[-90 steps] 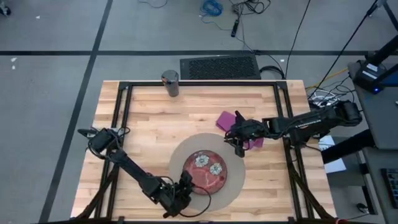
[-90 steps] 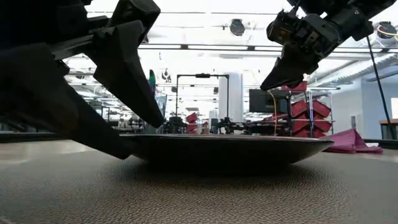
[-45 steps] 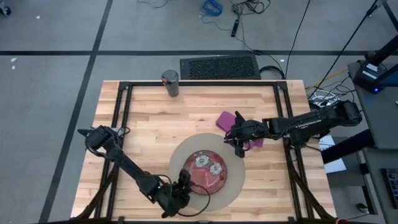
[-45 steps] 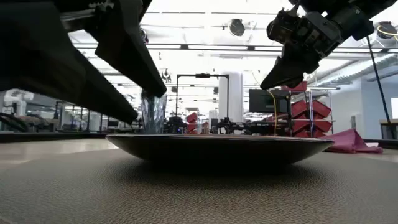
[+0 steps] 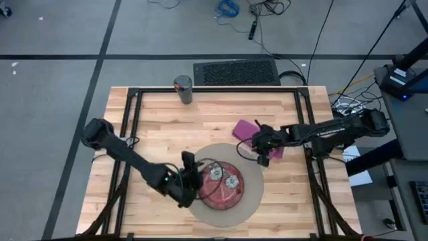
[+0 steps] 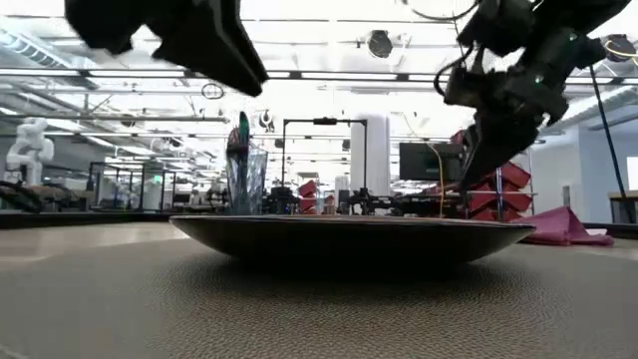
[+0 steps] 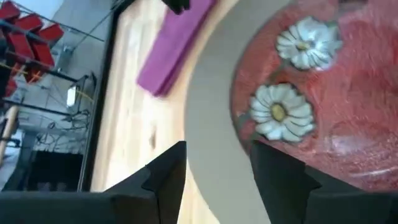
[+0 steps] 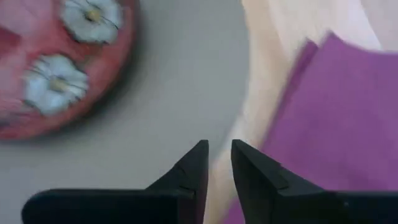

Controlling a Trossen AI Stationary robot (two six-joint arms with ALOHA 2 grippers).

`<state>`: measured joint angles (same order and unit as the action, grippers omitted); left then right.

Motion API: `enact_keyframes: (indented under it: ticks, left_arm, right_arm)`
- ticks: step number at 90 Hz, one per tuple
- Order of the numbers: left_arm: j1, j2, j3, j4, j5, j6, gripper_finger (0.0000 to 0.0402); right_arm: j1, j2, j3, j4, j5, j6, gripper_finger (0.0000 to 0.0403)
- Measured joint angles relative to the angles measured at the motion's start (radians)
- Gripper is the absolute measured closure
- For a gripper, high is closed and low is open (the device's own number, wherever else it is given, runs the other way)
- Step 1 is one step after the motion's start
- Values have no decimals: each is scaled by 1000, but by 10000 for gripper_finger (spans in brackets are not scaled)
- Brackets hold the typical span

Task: Set table place
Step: Move the pink napkin to the middle left of the table

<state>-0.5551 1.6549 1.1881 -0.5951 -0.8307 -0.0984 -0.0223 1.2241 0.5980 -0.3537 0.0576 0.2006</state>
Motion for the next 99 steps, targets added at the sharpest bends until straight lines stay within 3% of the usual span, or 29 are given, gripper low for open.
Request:
enact_keyframes:
  ticks: [26,54,86,99]
  left_arm:
    - [5,-24,-1,-27,14,-11,239]
    - [3,-23,-35,-45,53,-79,239]
    - [3,-23,-35,-52,64,-80,239]
    - [3,-22,-35,-52,64,-79,239]
  right_arm:
    - [-91,106,0,-43,-7,-45,344]
    - [-103,232,6,-19,-8,-116,332]
    - [-102,177,50,-77,-11,-92,216]
    - [-102,151,62,-126,-7,-73,186]
